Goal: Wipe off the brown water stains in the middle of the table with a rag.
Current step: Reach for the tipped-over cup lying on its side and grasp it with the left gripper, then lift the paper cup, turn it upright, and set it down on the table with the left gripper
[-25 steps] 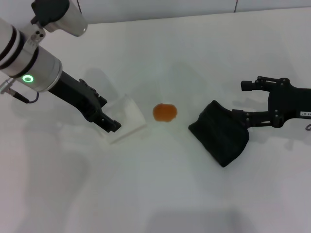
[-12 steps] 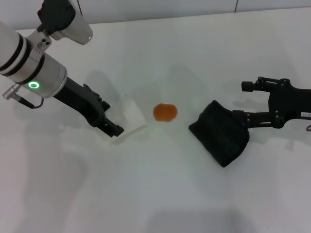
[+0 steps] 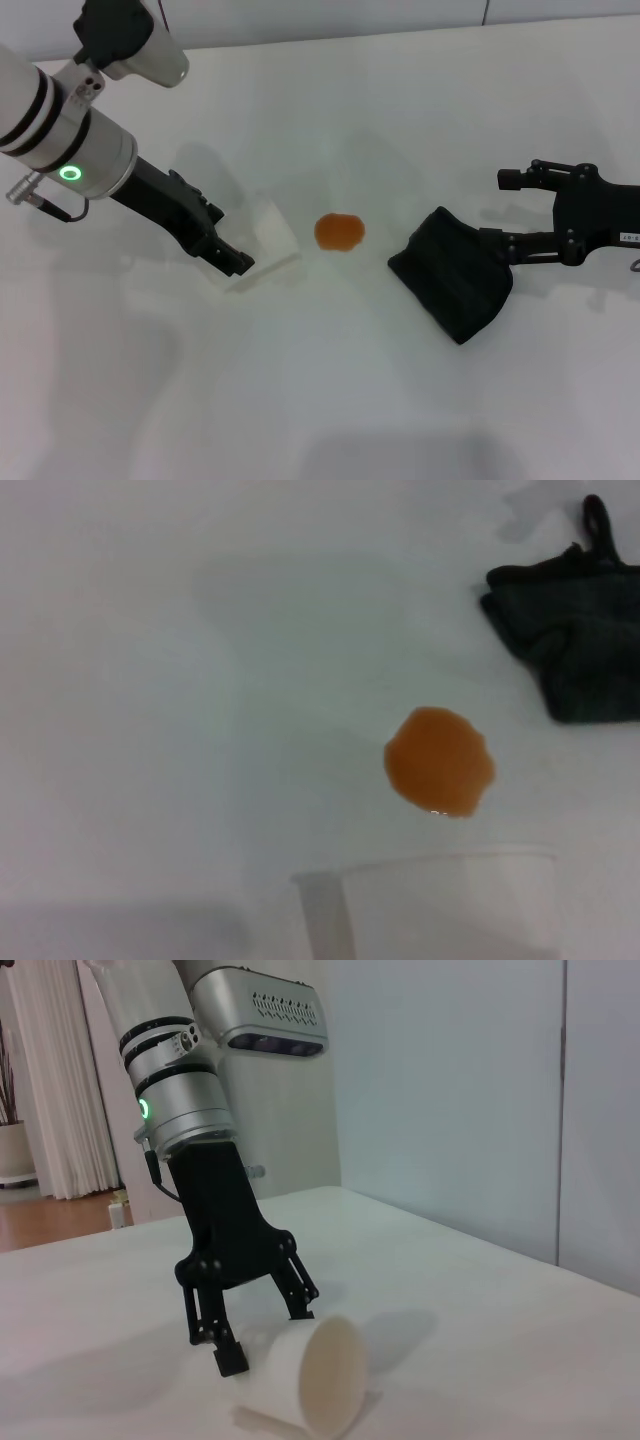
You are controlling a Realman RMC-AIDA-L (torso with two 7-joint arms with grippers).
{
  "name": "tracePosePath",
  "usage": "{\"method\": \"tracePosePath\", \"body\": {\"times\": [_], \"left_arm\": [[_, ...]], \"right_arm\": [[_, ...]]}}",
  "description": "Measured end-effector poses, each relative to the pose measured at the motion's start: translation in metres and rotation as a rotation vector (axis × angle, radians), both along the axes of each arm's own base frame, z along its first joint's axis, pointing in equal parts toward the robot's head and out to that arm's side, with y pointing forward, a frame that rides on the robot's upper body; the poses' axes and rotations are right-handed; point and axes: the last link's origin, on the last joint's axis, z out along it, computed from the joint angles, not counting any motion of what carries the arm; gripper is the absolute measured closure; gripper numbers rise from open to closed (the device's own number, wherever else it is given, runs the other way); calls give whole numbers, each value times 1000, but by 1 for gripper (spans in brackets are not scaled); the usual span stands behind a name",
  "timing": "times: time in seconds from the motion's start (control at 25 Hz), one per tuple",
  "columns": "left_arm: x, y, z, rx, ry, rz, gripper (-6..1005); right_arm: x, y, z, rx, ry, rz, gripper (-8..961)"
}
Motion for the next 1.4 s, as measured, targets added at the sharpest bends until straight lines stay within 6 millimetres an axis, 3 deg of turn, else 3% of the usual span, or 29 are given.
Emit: {"method": "tracePosePath", "body": {"times": [1.4], "left_arm": [[1, -4, -6, -4, -3, 57, 194]], "right_arm": [[0, 0, 0, 0, 0, 0, 102]]}}
